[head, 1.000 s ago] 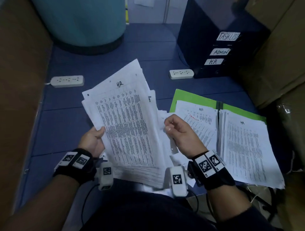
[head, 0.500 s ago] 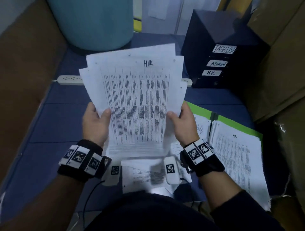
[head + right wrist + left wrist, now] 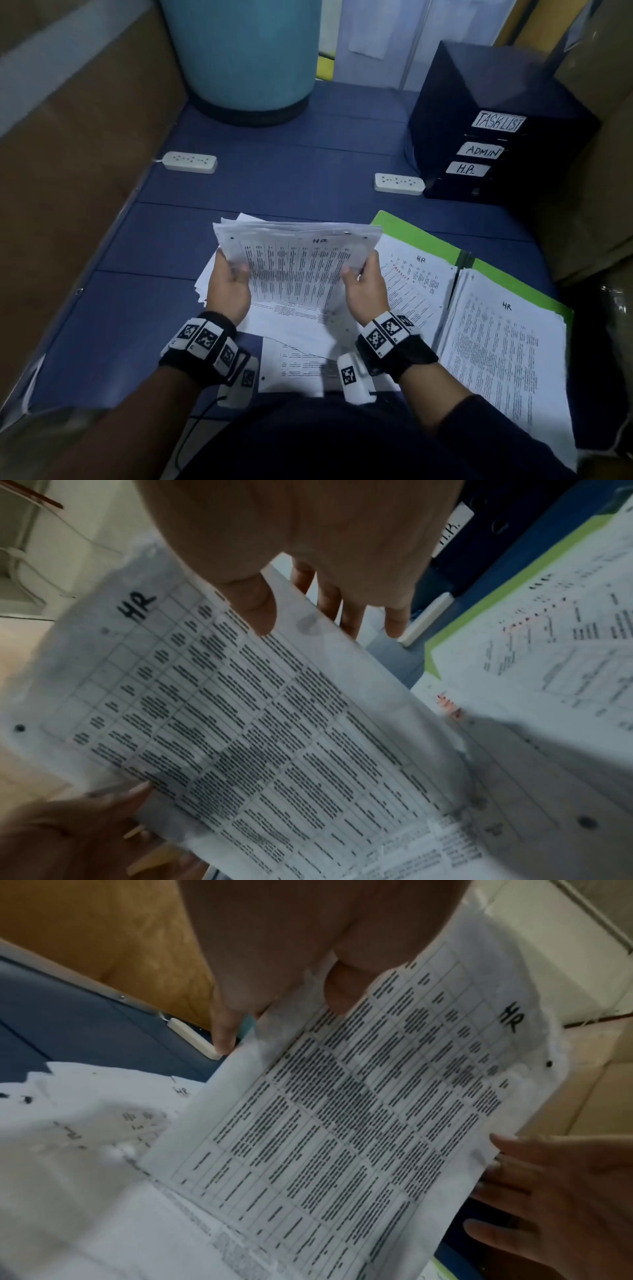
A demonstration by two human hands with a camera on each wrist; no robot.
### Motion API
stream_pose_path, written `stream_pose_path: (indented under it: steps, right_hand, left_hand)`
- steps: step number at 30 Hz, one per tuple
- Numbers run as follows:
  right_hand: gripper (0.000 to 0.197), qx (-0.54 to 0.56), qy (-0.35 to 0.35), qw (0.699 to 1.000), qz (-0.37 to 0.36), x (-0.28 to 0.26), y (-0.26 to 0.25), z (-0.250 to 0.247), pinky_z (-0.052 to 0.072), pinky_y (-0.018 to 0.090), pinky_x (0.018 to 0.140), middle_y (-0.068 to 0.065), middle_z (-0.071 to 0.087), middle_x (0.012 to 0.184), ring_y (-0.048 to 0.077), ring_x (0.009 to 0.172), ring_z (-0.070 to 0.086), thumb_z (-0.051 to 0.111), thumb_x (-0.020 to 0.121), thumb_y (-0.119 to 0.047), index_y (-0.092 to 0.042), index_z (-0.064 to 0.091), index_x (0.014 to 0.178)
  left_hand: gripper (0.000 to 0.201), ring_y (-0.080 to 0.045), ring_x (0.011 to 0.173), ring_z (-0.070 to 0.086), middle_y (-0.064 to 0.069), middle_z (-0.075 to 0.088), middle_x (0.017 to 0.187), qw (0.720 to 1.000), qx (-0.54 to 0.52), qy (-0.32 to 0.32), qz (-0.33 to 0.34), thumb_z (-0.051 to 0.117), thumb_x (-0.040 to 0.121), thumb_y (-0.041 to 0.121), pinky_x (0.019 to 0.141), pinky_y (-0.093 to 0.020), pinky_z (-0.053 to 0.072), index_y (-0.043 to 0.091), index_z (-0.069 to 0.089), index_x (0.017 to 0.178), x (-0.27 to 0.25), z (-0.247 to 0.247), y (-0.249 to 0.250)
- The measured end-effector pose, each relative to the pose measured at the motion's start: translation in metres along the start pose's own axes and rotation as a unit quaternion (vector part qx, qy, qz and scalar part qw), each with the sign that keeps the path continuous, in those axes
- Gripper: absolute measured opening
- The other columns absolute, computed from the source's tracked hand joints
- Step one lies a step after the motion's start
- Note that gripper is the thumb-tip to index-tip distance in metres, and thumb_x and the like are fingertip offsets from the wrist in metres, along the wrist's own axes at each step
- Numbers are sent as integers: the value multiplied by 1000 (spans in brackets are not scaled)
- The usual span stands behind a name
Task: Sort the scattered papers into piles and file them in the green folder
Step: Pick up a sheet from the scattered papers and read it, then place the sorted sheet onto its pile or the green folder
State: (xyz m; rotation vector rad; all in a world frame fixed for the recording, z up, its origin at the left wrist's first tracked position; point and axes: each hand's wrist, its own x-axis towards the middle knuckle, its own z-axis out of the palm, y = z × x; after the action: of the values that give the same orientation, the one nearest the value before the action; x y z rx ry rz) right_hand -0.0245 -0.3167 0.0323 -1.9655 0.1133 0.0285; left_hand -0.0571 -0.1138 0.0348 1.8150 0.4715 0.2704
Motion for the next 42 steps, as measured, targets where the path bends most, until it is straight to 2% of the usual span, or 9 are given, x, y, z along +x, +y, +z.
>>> stream_pose_path:
  steps: [4, 10, 15, 21, 24, 28, 34, 38, 42]
  right_hand:
    - [11, 5, 44, 998, -51, 2, -21, -4, 35, 5, 55, -13, 49, 77, -2, 68, 47, 46, 96, -5, -13, 38, 99]
    - [23, -48, 20, 998, 36, -2, -8, -3, 45, 33, 77, 9, 62, 99, 27, 92, 59, 52, 94, -15, -9, 41, 113]
    - [35, -119, -36, 985, 116, -9, 11, 3, 37, 29, 74, 14, 58, 109, 29, 96, 54, 43, 99, -16, -11, 36, 132]
    - [5, -99, 66, 991, 68, -14, 4, -57, 34, 14, 51, -1, 49, 72, 15, 62, 45, 44, 96, -12, -8, 42, 96]
    - [2, -101, 122, 984, 80, -24, 20, -108, 32, 10, 50, -6, 45, 71, 10, 61, 42, 45, 96, -12, -12, 44, 96]
    - [19, -97, 191, 964, 158, -46, 63, -171, 37, 26, 72, 1, 57, 92, 20, 85, 53, 48, 93, -11, -10, 51, 111]
    - [23, -131, 283, 913, 265, -75, 128, -238, 42, 30, 74, 11, 63, 95, 33, 92, 60, 52, 90, -11, -10, 56, 113]
    - [47, -134, 284, 893, 322, -85, 156, -253, 45, 39, 96, 18, 57, 127, 35, 114, 55, 59, 89, -17, -6, 47, 133]
    - [38, -221, 224, 889, 334, -88, 172, -257, 46, 43, 89, 20, 55, 121, 37, 106, 53, 59, 88, -30, -3, 51, 112]
  left_hand:
    - [38, -13, 111, 51, 2, 56, 120, 1000, -8, 21, 4, 43, 99, 6, 99, -27, 38, 9, 41, 137, 8, -4, 14]
    - [36, -22, 114, 52, -11, 57, 122, 999, 36, -27, -31, 41, 99, 6, 97, -30, 38, 0, 39, 134, 13, -2, 1]
    - [31, -28, 113, 52, -8, 57, 115, 988, 124, -78, -48, 39, 99, 5, 88, -24, 33, 3, 46, 129, 11, 1, -16]
    - [11, -36, 83, 61, -6, 56, 90, 986, 81, -145, -14, 44, 96, 5, 56, -18, 48, 13, 48, 91, 11, 30, 15]
    - [19, -28, 77, 62, 1, 51, 88, 975, 51, -216, -23, 47, 94, 0, 43, -9, 41, 17, 53, 97, -4, 69, 36]
    - [43, -20, 62, 58, 3, 50, 88, 941, 50, -329, -61, 48, 91, -6, 47, -17, 47, 16, 49, 128, -36, 134, 50]
    - [60, -16, 57, 52, -9, 50, 94, 883, 74, -449, -110, 48, 89, -9, 68, -39, 55, 17, 38, 142, -85, 223, 55]
    - [60, -18, 64, 52, -13, 52, 128, 827, 145, -535, -96, 47, 91, -2, 58, -34, 45, 16, 29, 145, -107, 258, 50]
    - [68, -23, 123, 53, -6, 22, 157, 776, 267, -571, -22, 49, 91, 10, 92, -32, 47, 15, 17, 151, -112, 266, 39]
